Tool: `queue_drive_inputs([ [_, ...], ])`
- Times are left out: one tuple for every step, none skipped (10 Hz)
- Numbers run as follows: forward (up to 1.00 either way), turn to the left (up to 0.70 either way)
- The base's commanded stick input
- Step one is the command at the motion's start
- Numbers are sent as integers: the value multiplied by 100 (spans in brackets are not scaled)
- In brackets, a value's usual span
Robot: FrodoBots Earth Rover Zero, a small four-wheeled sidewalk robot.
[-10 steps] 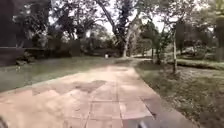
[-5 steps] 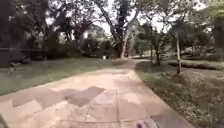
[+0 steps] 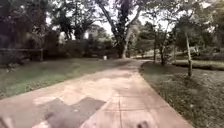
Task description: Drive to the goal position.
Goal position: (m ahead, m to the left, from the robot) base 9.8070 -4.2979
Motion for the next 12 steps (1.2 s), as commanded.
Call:
queue_drive_inputs([
  [100,-6],
  [100,-2],
  [100,-22],
  [100,-38],
  [100,-29],
  [100,-7],
  [100,-1],
  [100,-11],
  [100,-35],
  [100,-24],
  [100,-1],
  [100,-12],
])
